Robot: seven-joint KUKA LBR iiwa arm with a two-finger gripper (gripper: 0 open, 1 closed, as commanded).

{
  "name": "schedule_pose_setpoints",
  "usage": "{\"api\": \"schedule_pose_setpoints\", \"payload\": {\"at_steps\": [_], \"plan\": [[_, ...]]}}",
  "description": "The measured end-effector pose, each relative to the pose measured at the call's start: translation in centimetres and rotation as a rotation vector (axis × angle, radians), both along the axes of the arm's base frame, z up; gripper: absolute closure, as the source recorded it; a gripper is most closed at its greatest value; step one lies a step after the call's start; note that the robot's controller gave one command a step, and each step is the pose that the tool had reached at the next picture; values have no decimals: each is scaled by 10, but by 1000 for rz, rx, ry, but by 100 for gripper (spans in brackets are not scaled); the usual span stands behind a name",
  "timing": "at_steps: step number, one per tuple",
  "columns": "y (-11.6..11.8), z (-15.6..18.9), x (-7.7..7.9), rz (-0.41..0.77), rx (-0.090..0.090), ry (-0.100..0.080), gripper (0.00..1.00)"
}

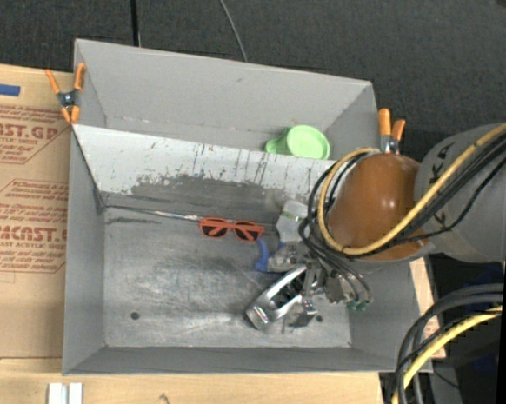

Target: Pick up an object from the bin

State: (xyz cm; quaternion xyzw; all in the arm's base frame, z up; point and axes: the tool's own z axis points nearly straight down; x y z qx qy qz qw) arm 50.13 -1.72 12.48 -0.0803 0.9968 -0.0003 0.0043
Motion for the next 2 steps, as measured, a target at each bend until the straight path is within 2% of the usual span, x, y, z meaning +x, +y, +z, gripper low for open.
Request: {"api": "schedule_pose_setpoints", "payload": {"at_steps": [1, 2], "plan": [[-17, -52, 14, 166, 2, 0, 0], [-19, -52, 14, 187, 6, -1, 0]]}}
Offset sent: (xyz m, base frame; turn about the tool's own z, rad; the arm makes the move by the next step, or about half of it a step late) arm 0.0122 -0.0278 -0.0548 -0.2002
